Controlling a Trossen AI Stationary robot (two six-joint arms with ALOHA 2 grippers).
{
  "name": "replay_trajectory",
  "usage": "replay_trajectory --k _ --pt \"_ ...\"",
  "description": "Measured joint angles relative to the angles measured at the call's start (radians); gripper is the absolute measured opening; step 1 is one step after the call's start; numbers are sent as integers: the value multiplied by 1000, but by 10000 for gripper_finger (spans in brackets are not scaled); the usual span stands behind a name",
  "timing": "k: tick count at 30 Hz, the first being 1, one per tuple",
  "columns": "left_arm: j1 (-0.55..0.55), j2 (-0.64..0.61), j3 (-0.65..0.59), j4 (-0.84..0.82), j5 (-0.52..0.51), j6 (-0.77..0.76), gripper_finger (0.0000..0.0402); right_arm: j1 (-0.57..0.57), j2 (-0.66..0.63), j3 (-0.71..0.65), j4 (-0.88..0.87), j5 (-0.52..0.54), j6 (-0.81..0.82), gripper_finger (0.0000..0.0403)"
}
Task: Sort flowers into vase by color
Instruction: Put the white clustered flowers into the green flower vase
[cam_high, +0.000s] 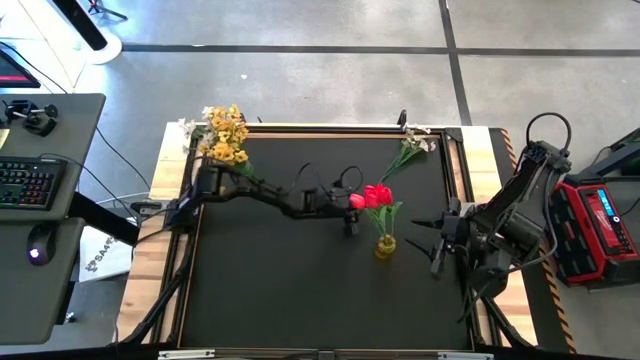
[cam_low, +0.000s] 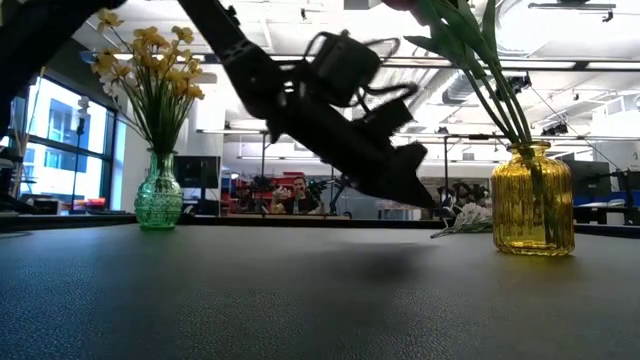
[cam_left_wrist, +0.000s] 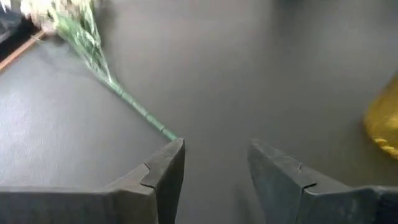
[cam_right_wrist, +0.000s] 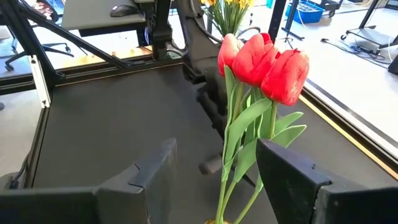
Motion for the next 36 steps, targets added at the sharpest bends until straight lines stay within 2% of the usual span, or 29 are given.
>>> replay_trajectory --k 5,10,14,17,26,29,36 --pt "21 60 76 -32 -1 -43 197 0 0 0 1 2 1 204" --pt "35 92 91 -12 -46 -93 214 0 0 0 7 0 25 204" --pt "40 100 91 48 -49 -104 215 0 0 0 8 -14 65 204" --pt "46 100 91 90 -9 -97 214 0 0 0 8 -44 82 204" --pt "52 118 92 131 18 -88 190 0 34 0 12 -43 79 204" --pt "58 146 97 128 -10 -87 188 0 53 0 15 -43 79 204" --pt "77 218 201 34 36 -112 188 0 66 0 22 -69 61 204"
